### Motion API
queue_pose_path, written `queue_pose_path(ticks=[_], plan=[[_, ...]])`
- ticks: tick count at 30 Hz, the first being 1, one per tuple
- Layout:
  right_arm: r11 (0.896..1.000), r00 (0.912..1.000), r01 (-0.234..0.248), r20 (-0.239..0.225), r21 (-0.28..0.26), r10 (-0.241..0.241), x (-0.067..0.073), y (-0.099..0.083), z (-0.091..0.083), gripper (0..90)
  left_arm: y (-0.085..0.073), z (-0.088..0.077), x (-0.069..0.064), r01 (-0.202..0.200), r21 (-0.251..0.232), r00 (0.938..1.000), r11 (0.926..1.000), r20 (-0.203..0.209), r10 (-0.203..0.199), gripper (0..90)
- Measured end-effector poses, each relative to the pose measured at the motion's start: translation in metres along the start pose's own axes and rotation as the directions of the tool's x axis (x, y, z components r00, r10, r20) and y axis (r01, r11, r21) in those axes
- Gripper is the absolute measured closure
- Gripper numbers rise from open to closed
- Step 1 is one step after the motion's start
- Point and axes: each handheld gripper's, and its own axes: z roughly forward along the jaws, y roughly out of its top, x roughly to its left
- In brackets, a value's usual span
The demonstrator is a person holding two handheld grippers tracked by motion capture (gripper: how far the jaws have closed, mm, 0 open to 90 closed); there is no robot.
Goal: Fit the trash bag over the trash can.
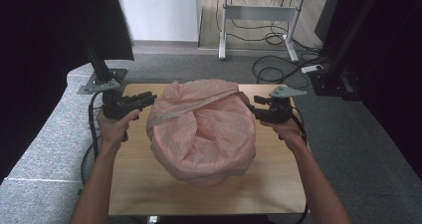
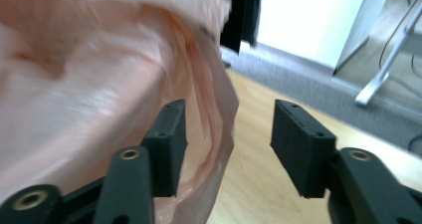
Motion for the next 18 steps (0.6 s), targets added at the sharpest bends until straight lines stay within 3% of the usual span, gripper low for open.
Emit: queue_pose_path(ticks=[2,5,12,15,18], plan=[[1.0,0.9999,0.008,-0.013,-0.019,-0.008,-0.002,0.006,-0.008,43.2,0.003,0.001,-0.003,-0.001,0.013,0.9997,0.9999,0.026,0.0,51.0],[0.999,0.9995,0.026,-0.019,-0.03,-0.026,-0.003,0.014,-0.008,42.7,0.004,-0.001,-0.009,-0.012,0.02,0.9999,0.9997,0.009,0.012,47.5],[0.999,0.999,0.043,-0.014,-0.021,-0.043,-0.001,0.028,0.021,44.1,0.005,-0.019,-0.018,-0.013,0.013,0.9998,0.9998,0.015,0.013,41.8],[0.999,0.9989,0.043,-0.02,-0.011,-0.043,-0.001,0.031,0.029,60.3,0.003,-0.017,-0.024,-0.026,0.039,0.9991,0.9989,0.033,0.025,37.9],[0.999,0.9988,0.041,-0.026,-0.021,-0.042,0.0,0.034,0.032,74.6,0.001,-0.002,-0.026,-0.018,0.1,0.9983,0.9949,0.056,0.012,33.0]])
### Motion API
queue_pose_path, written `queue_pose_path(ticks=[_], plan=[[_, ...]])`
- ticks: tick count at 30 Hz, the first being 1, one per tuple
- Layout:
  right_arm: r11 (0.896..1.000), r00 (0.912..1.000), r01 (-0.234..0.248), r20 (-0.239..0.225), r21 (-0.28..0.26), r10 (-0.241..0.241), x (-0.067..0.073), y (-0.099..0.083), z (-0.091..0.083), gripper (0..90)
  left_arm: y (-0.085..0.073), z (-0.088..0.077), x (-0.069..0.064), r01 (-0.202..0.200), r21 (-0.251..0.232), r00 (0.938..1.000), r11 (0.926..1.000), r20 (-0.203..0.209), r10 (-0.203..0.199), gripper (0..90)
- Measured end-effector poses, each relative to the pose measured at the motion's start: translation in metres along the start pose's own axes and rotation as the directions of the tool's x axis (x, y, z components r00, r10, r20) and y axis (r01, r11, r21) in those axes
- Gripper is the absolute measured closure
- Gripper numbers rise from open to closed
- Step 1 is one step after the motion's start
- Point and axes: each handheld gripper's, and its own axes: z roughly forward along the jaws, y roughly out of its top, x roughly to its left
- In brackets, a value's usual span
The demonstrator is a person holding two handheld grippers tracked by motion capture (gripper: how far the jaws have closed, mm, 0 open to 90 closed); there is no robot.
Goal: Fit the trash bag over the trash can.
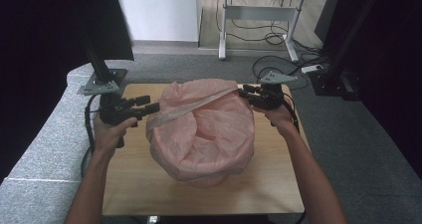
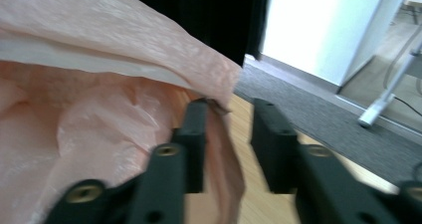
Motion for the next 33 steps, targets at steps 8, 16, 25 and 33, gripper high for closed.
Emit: queue_pose_path(ticks=[8,16,25,33], plan=[[0.998,0.9985,0.047,-0.027,-0.034,-0.048,0.005,0.011,-0.002,89.5,-0.001,0.015,0.016,0.025,-0.008,0.9994,0.9997,0.025,-0.024,68.4],[0.997,0.9976,0.066,-0.018,-0.05,-0.067,0.002,0.012,0.006,89.7,-0.001,0.023,0.034,0.056,-0.007,0.998,0.9984,0.027,-0.056,89.5],[0.997,0.9969,0.078,-0.011,0.011,-0.078,-0.002,-0.005,0.032,89.8,-0.008,0.04,0.061,0.167,-0.032,0.9855,0.9854,-0.023,-0.168,89.9],[0.995,0.9971,0.052,-0.06,0.085,-0.047,0.006,-0.026,0.064,89.9,-0.012,0.051,0.072,0.243,0.024,0.9695,0.9696,-0.035,-0.242,90.0]])
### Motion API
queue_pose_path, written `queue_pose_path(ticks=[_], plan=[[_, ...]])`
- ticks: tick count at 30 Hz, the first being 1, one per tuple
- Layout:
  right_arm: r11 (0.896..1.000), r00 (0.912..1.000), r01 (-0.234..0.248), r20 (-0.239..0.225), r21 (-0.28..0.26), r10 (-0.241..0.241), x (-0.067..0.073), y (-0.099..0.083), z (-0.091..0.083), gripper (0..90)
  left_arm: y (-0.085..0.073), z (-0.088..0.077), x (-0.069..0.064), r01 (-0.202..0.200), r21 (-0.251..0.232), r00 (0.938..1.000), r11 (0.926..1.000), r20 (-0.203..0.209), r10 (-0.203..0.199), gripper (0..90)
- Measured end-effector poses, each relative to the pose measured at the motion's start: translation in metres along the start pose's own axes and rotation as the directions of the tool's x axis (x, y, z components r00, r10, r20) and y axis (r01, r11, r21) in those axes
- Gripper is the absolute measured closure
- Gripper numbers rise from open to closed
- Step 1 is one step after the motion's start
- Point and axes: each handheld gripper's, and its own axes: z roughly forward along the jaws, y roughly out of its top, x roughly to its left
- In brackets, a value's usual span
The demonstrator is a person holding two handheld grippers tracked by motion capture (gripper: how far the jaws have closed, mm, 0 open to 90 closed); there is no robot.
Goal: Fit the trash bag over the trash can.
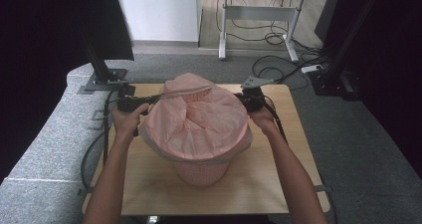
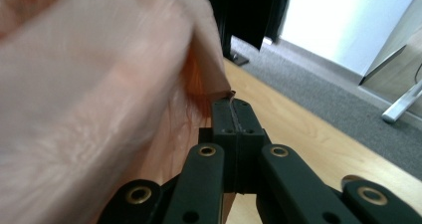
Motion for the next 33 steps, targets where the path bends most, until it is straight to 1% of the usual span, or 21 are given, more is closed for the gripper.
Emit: queue_pose_path(ticks=[2,4,5,6,10,12,15,19,21,23,25,26,27,28,29,30,31,32,33], plan=[[1.0,0.9998,-0.013,-0.018,0.004,0.013,0.003,-0.004,0.006,89.9,-0.001,0.0,0.001,-0.002,0.009,1.0,1.0,0.006,0.002,90.0],[1.0,0.9994,-0.016,-0.031,0.016,0.016,0.007,-0.009,0.011,89.9,-0.003,0.0,0.001,0.012,0.028,0.9999,0.9995,0.002,-0.012,90.0],[0.999,0.9987,-0.027,-0.043,0.02,0.028,0.008,-0.011,0.013,89.9,-0.004,0.0,0.002,0.022,0.03,0.9997,0.9993,0.004,-0.022,90.0],[0.999,0.9983,-0.033,-0.047,0.028,0.034,0.009,-0.013,0.015,89.9,-0.004,-0.001,0.002,0.022,0.031,0.9998,0.9993,0.003,-0.022,90.0],[0.998,0.9974,-0.053,-0.049,0.02,0.054,0.009,-0.019,0.014,89.9,-0.008,-0.004,0.001,0.022,0.035,0.9994,0.9991,0.025,-0.023,90.0],[0.996,0.9943,-0.083,-0.067,0.018,0.084,0.008,-0.023,0.013,89.9,-0.008,-0.003,-0.001,0.014,0.045,0.9997,0.9989,0.018,-0.014,90.0],[0.995,0.9921,-0.102,-0.071,0.023,0.103,0.008,-0.023,0.012,89.9,-0.009,0.0,-0.002,0.005,0.06,1.0,0.9982,0.007,-0.006,90.0],[0.993,0.99,-0.112,-0.081,0.046,0.115,0.007,-0.023,0.013,89.9,-0.012,0.002,-0.001,0.008,0.079,0.9999,0.9969,0.011,-0.009,90.0],[0.99,0.9883,-0.121,-0.084,0.07,0.127,0.005,-0.023,0.012,89.9,-0.014,0.002,0.0,0.004,0.095,1.0,0.9955,-0.003,-0.004,90.0],[0.985,0.9841,-0.149,-0.084,0.092,0.157,0.001,-0.025,0.011,89.9,-0.015,0.0,0.001,-0.001,0.105,0.9999,0.9945,-0.014,0.003,90.0],[0.981,0.9833,-0.154,-0.079,0.122,0.164,-0.001,-0.03,0.011,89.9,-0.018,0.0,0.002,-0.005,0.115,0.9998,0.9934,-0.017,0.007,90.0],[0.979,0.9823,-0.157,-0.082,0.133,0.168,-0.001,-0.033,0.012,89.9,-0.02,-0.001,0.003,-0.006,0.125,0.9996,0.9921,-0.027,0.01,90.0],[0.978,0.9822,-0.157,-0.081,0.14,0.17,-0.001,-0.036,0.012,89.8,-0.022,-0.001,0.004,-0.002,0.123,0.9994,0.9924,-0.033,0.006,90.0],[0.974,0.9767,-0.183,-0.089,0.132,0.196,-0.002,-0.04,0.011,89.8,-0.023,-0.003,0.004,0.002,0.115,0.9996,0.9934,-0.028,0.002,90.0],[0.975,0.9751,-0.194,-0.087,0.111,0.204,-0.003,-0.042,0.008,89.4,-0.025,-0.004,0.004,-0.003,0.113,0.9996,0.9935,-0.026,0.006,90.0],[0.974,0.972,-0.212,-0.086,0.081,0.219,-0.004,-0.044,0.005,84.4,-0.025,-0.004,0.003,-0.009,0.11,0.9993,0.9939,-0.034,0.013,90.0],[0.971,0.9704,-0.234,-0.052,0.04,0.236,-0.005,-0.044,-0.001,72.1,-0.026,-0.006,0.003,-0.015,0.103,0.9991,0.9946,-0.037,0.019,90.0],[0.965,0.9645,-0.263,-0.019,0.001,0.263,-0.008,-0.043,-0.008,65.7,-0.026,-0.007,0.002,-0.017,0.09,0.9993,0.9958,-0.033,0.02,89.9],[0.957,0.9582,-0.286,-0.001,-0.038,0.286,-0.011,-0.043,-0.018,63.1,-0.027,-0.009,0.001,-0.026,0.09,0.9993,0.9956,-0.025,0.029,89.8]])
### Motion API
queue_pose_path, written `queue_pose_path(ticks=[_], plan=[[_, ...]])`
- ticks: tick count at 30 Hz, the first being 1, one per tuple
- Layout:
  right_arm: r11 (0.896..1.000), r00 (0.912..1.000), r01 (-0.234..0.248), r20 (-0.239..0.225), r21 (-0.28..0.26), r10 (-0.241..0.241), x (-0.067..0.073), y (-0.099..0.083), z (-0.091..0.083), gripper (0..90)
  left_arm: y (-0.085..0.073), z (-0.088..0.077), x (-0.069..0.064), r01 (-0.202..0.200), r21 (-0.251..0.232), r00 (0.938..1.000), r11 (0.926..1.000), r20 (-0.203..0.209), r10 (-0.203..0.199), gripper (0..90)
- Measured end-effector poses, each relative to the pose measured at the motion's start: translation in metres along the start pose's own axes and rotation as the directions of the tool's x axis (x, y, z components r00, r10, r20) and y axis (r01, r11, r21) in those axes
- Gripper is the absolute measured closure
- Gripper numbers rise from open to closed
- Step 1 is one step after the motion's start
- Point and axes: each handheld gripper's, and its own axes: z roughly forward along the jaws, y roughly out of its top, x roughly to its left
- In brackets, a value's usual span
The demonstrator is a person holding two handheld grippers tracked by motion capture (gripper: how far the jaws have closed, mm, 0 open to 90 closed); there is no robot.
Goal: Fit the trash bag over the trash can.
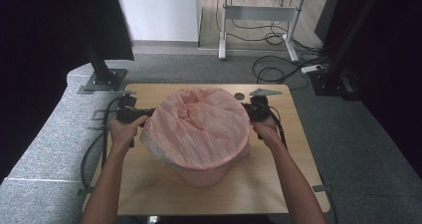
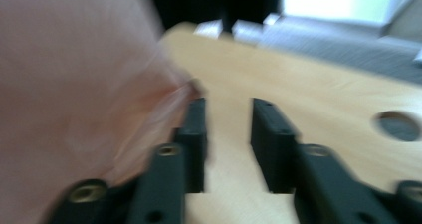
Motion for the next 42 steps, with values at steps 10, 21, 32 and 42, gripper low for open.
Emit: queue_pose_path(ticks=[10,21,32,42], plan=[[0.999,0.9935,0.036,-0.107,-0.04,-0.041,0.022,-0.017,-0.113,41.0,-0.009,-0.009,-0.006,-0.035,-0.037,0.9988,0.9987,0.032,0.037,89.3],[0.981,0.9379,0.192,-0.289,-0.032,-0.193,0.097,-0.045,-0.126,35.2,-0.01,-0.012,-0.006,-0.032,-0.05,0.9984,0.9982,0.046,0.034,89.5],[0.941,0.9179,0.331,-0.209,-0.068,-0.337,0.11,-0.061,-0.124,89.9,-0.022,-0.026,-0.001,-0.05,-0.051,0.994,0.9975,0.095,0.054,89.8],[0.914,0.8952,0.405,-0.219,0.034,-0.388,0.11,-0.083,-0.107,90.0,-0.041,-0.03,-0.003,-0.076,-0.064,0.9916,0.995,0.099,0.082,90.0]])
